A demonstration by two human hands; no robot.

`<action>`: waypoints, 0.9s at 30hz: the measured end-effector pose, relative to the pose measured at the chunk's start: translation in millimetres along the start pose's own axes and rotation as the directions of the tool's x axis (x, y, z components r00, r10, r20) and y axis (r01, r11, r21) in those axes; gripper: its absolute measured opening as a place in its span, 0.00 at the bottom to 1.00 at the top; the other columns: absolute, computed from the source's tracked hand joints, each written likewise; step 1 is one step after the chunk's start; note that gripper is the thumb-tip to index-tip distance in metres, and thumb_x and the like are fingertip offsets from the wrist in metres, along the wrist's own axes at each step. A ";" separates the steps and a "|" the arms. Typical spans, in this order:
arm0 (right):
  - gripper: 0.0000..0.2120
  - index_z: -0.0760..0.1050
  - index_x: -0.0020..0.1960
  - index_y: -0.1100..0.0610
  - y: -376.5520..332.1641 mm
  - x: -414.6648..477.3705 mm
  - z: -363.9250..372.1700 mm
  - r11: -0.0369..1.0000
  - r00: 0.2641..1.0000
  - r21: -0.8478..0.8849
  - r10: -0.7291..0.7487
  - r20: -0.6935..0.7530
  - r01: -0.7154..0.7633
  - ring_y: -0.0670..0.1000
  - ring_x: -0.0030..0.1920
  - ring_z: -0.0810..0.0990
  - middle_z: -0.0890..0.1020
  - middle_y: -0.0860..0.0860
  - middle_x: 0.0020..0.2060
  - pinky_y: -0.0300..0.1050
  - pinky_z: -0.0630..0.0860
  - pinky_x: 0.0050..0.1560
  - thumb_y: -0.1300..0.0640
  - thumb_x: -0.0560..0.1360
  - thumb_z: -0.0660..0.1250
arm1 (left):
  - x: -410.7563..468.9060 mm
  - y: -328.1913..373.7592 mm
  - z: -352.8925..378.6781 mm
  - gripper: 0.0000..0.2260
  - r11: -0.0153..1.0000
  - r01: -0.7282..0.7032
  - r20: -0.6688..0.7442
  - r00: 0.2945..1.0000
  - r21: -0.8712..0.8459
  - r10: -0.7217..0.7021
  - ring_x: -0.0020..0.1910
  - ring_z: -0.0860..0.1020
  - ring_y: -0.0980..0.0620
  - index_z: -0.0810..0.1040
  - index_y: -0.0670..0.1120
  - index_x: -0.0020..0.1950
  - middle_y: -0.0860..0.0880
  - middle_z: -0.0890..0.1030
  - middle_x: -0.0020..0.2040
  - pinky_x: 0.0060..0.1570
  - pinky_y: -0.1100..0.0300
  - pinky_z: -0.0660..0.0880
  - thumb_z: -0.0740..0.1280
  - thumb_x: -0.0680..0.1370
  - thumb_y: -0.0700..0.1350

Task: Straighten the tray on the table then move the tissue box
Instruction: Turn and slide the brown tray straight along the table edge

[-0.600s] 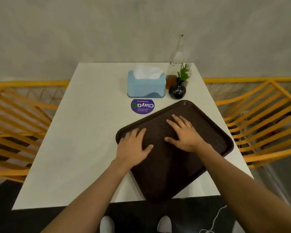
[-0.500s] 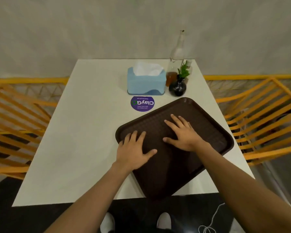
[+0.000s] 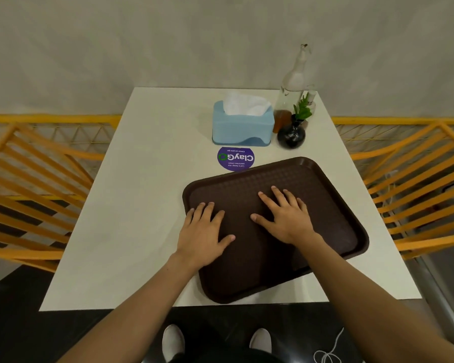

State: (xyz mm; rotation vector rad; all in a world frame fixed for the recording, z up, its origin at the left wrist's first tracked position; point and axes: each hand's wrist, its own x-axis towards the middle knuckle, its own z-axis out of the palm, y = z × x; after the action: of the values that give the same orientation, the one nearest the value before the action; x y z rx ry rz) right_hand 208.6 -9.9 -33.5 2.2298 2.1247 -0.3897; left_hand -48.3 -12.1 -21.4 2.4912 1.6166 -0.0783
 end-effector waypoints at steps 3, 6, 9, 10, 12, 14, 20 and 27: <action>0.42 0.50 0.80 0.35 -26.4 -1.5 3.9 0.997 0.996 -0.014 0.078 -0.038 -0.079 0.58 0.80 0.51 0.55 0.49 0.82 0.66 0.54 0.73 0.19 0.71 0.39 | -12.5 -7.1 -4.6 0.27 1.000 -0.006 -0.098 0.995 -0.002 0.006 0.70 0.69 0.45 0.69 0.51 0.75 0.46 0.71 0.73 0.69 0.49 0.67 0.59 0.80 0.62; 0.42 0.51 0.80 0.36 -53.5 -2.0 4.0 0.991 0.992 -0.047 0.121 -0.046 -0.123 0.61 0.78 0.56 0.57 0.51 0.81 0.68 0.59 0.70 0.19 0.71 0.38 | -26.9 -15.6 -3.0 0.27 1.000 0.008 -0.085 0.996 -0.029 -0.011 0.65 0.72 0.47 0.70 0.52 0.75 0.48 0.72 0.69 0.62 0.50 0.71 0.56 0.80 0.63; 0.42 0.53 0.80 0.38 -79.1 -0.1 -0.3 0.989 0.994 -0.101 0.102 -0.027 -0.104 0.63 0.76 0.60 0.59 0.53 0.79 0.68 0.62 0.68 0.20 0.72 0.38 | -39.2 -28.4 0.6 0.32 0.997 0.068 -0.039 0.997 -0.024 -0.069 0.68 0.70 0.46 0.67 0.52 0.76 0.47 0.69 0.72 0.63 0.48 0.70 0.50 0.78 0.68; 0.42 0.54 0.80 0.39 -86.9 1.7 -3.0 0.990 0.996 -0.110 0.092 -0.016 -0.093 0.63 0.75 0.61 0.61 0.54 0.79 0.67 0.64 0.67 0.20 0.72 0.39 | -42.0 -33.9 0.7 0.34 0.996 0.092 -0.037 0.995 -0.012 -0.093 0.68 0.69 0.45 0.66 0.52 0.76 0.47 0.69 0.72 0.63 0.47 0.70 0.47 0.78 0.70; 0.39 0.58 0.80 0.41 -100.8 7.6 -9.7 0.991 0.997 -0.115 0.075 0.027 -0.071 0.63 0.74 0.62 0.63 0.55 0.77 0.65 0.68 0.66 0.22 0.74 0.45 | -45.9 -47.7 0.2 0.37 0.992 0.130 -0.031 0.991 0.004 -0.130 0.70 0.68 0.44 0.64 0.52 0.77 0.46 0.68 0.74 0.64 0.46 0.69 0.43 0.76 0.72; 0.35 0.60 0.79 0.41 -112.9 13.5 -16.6 0.991 0.996 -0.123 0.056 0.074 -0.047 0.63 0.72 0.63 0.64 0.55 0.74 0.61 0.72 0.62 0.27 0.77 0.52 | -48.5 -63.6 -0.2 0.39 0.989 0.149 -0.019 0.989 0.002 -0.149 0.72 0.66 0.43 0.61 0.53 0.79 0.46 0.66 0.76 0.66 0.44 0.67 0.41 0.75 0.74; 0.24 0.71 0.72 0.45 -140.2 22.4 -25.7 0.995 0.991 -0.043 -0.084 0.104 0.089 0.56 0.67 0.70 0.71 0.51 0.65 0.58 0.74 0.60 0.38 0.79 0.62 | -51.3 -115.8 0.7 0.42 0.993 0.119 0.037 0.992 -0.012 -0.118 0.79 0.53 0.38 0.51 0.55 0.82 0.42 0.54 0.82 0.75 0.39 0.50 0.40 0.73 0.76; 0.23 0.69 0.74 0.50 -142.4 40.4 -30.9 0.998 0.985 -0.016 0.058 -0.163 -0.061 0.59 0.71 0.67 0.69 0.54 0.73 0.62 0.70 0.66 0.46 0.81 0.63 | -46.7 -174.2 -7.0 0.37 0.999 0.008 -0.010 1.000 -0.049 -0.008 0.81 0.45 0.41 0.51 0.53 0.83 0.44 0.50 0.83 0.78 0.45 0.42 0.49 0.79 0.70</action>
State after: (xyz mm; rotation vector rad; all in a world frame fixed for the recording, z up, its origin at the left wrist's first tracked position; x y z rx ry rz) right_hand 74.1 44.7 8.8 2.3827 2.1179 -0.1878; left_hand -226.5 16.3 -28.0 2.4532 1.6128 -0.0262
